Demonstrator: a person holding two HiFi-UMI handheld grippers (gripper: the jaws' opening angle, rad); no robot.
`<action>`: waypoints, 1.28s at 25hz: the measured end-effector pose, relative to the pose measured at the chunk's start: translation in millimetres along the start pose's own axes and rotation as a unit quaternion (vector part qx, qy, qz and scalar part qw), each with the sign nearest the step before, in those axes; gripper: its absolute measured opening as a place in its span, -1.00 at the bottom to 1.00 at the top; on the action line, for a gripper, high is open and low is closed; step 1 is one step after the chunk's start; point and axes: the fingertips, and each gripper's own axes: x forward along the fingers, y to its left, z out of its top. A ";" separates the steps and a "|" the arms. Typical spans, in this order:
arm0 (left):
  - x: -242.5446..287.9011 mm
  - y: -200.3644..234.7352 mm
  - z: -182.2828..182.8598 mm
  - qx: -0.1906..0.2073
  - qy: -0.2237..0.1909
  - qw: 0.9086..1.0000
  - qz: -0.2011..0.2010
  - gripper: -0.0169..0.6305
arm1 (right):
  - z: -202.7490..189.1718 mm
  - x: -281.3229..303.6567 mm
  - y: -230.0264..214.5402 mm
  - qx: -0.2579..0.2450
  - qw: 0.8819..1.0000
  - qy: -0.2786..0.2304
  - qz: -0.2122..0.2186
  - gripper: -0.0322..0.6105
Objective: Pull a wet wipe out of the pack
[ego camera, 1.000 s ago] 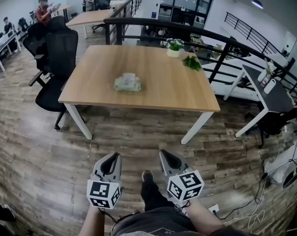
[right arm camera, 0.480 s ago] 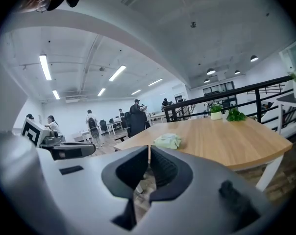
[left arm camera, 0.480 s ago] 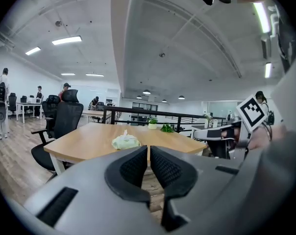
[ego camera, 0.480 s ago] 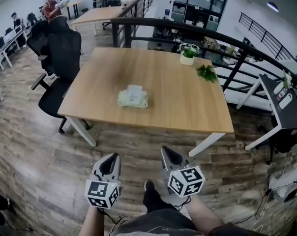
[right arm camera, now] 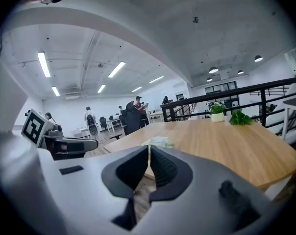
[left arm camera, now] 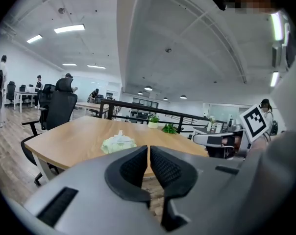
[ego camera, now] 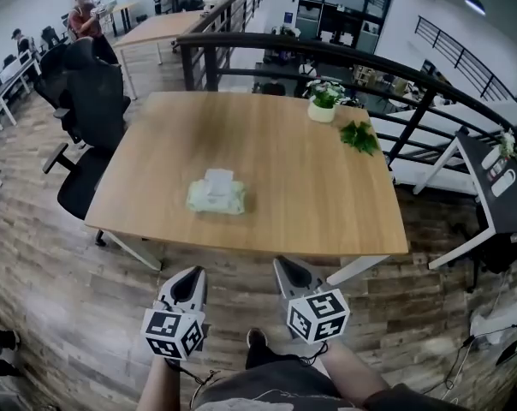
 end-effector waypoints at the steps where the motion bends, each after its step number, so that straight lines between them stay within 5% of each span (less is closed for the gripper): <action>1: 8.7 0.9 1.1 0.003 0.004 1.000 -0.001 -0.87 | 0.2 5.2 -5.8 0.006 1.000 0.001 0.003 -0.81; 18: 80.5 40.2 14.6 0.006 0.041 0.999 0.003 -0.87 | -0.5 80.4 -42.3 0.027 0.999 0.033 0.028 -0.81; 32: 181.4 95.1 32.7 0.064 0.063 0.996 -0.021 -0.86 | 24.0 157.2 -76.9 0.048 0.997 0.039 -0.044 -0.81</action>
